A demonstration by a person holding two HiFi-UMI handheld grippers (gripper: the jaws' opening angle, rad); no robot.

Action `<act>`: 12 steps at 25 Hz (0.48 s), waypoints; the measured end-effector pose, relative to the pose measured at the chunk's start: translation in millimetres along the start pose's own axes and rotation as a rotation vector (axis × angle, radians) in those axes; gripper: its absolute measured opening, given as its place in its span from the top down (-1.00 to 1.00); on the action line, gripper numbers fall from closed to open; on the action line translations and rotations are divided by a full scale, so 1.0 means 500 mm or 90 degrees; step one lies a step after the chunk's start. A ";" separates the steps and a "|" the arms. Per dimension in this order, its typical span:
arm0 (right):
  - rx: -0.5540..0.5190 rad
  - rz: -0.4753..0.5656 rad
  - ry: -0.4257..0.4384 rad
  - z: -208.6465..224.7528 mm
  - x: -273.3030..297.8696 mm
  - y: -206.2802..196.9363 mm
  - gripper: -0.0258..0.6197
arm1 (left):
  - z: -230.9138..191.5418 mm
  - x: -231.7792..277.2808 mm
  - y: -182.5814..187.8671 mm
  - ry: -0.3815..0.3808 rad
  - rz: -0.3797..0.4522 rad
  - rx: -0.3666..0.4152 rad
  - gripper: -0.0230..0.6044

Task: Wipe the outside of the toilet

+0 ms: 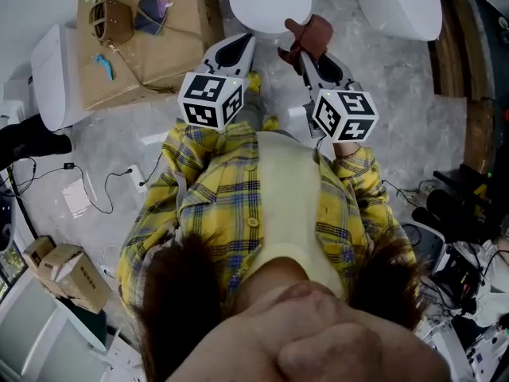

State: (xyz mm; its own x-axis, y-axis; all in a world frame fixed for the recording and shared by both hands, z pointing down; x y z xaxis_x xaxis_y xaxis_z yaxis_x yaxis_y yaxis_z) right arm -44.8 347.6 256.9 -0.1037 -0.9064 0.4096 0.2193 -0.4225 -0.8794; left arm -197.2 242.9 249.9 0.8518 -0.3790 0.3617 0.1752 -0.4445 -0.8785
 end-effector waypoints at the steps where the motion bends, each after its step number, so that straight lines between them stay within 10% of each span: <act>1: -0.005 -0.004 0.000 0.001 0.015 0.005 0.66 | -0.012 0.008 0.004 -0.002 0.002 -0.009 0.90; 12: -0.041 -0.023 0.007 0.050 0.171 0.076 0.66 | -0.123 0.128 0.052 0.004 -0.003 -0.033 0.90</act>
State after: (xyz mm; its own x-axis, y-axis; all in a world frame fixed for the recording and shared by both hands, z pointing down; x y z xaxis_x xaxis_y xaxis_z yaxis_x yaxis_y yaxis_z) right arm -21.1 254.0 264.3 -0.1210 -0.8904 0.4388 0.1530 -0.4535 -0.8780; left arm -168.3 157.4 269.5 0.8478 -0.3818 0.3681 0.1531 -0.4883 -0.8592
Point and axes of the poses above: the fingertips, and each gripper's own axes: x forward along the fingers, z to its right, y out of its top, the point moved 7 cm from there along -x, backward along the fingers, and after that the axes turned 5 degrees about -x, right-handed, at the moved point
